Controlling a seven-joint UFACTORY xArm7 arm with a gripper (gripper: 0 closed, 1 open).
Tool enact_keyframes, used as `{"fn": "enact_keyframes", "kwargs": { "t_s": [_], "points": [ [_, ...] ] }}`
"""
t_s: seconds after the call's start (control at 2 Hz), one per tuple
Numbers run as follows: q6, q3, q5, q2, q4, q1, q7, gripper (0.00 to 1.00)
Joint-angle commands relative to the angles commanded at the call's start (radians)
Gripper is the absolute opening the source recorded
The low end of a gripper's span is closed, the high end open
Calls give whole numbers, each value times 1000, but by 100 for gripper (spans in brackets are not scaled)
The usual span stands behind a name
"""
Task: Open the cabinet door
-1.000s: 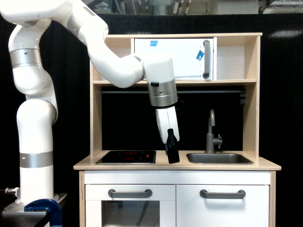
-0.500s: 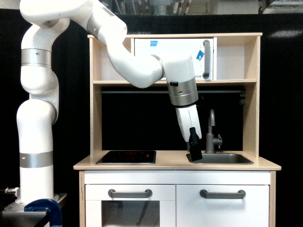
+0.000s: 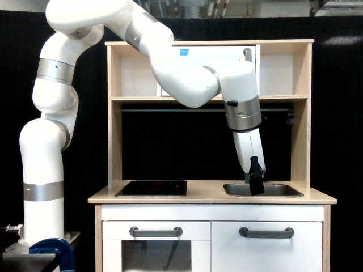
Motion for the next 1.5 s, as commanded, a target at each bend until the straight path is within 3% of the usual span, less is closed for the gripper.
{"fn": "enact_keyframes", "kwargs": {
  "t_s": [0.5,1.0,1.5],
  "points": [
    [48,60,51,103,128,-61,-71,100],
    [72,52,-57,81,125,-31,106,100],
    [58,61,-67,65,95,-34,138,100]
  ]
}}
